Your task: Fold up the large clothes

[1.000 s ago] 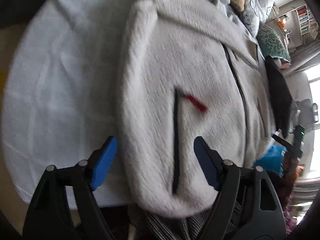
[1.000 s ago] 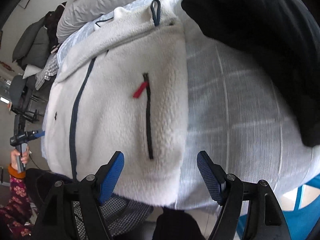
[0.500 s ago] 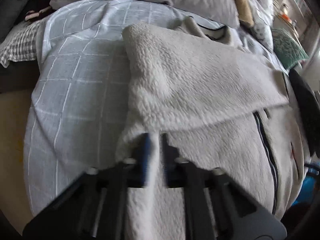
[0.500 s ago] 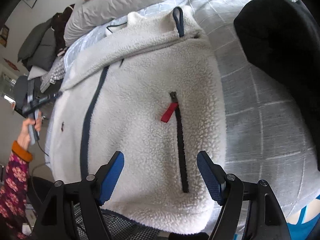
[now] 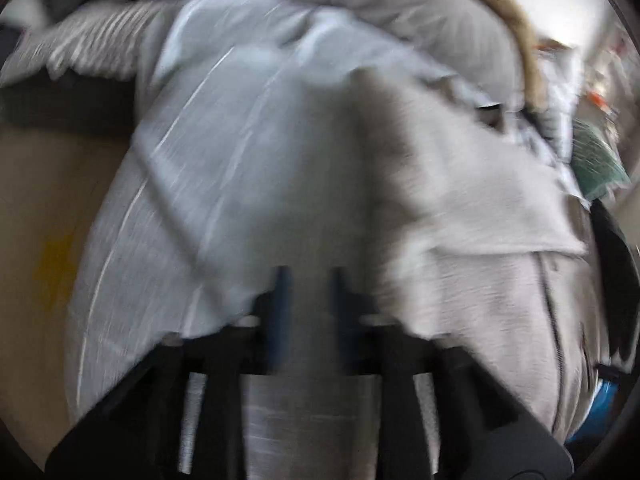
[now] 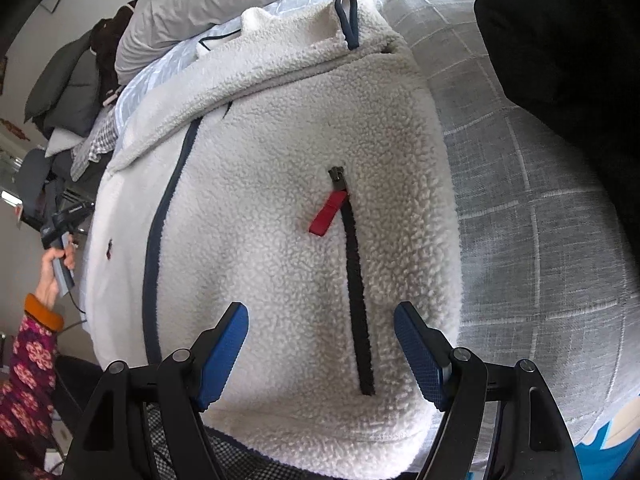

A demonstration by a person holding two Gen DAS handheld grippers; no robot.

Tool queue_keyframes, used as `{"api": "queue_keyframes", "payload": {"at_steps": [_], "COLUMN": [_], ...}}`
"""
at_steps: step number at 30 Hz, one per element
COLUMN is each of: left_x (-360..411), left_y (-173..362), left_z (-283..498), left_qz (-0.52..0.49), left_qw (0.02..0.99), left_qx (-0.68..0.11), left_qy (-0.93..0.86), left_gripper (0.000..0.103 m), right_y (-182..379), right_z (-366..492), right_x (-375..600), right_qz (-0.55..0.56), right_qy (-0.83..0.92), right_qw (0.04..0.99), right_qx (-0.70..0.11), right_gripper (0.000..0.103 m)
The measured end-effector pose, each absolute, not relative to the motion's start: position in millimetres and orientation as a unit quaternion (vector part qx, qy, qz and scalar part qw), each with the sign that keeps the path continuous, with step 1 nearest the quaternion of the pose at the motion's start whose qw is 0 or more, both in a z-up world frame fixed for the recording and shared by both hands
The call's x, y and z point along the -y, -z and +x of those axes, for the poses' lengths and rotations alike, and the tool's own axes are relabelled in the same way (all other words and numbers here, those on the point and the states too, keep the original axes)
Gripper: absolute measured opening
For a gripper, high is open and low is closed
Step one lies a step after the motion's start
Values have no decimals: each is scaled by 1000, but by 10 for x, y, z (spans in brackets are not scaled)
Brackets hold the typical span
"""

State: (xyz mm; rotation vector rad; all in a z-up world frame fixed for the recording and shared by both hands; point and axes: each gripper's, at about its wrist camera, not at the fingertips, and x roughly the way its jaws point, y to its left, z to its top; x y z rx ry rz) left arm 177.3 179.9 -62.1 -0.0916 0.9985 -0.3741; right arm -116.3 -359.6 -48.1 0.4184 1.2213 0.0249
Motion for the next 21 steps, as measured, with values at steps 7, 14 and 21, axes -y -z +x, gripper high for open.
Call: {"api": "queue_keyframes", "payload": {"at_steps": [7,14,21], "left_x": [-960,-877,-1096], "left_y": [593,758,977], "left_z": [1685,1957,1947], "left_qz": [131,125,82], "left_qw": [854,868,876], "left_qx": [-441,-438,-450], "left_qy": [244,198,155], "left_gripper": [66,19,17], "right_y": [489,500,565], "right_z": [-1043,-860,-692], "right_x": [3473,3215,3013], "right_qz": [191,155,113], "right_qy": [-8,-16,-22], "right_qw": [800,806,802], "right_qx": [-569,-571,-586], "right_gripper": [77,77,77]}}
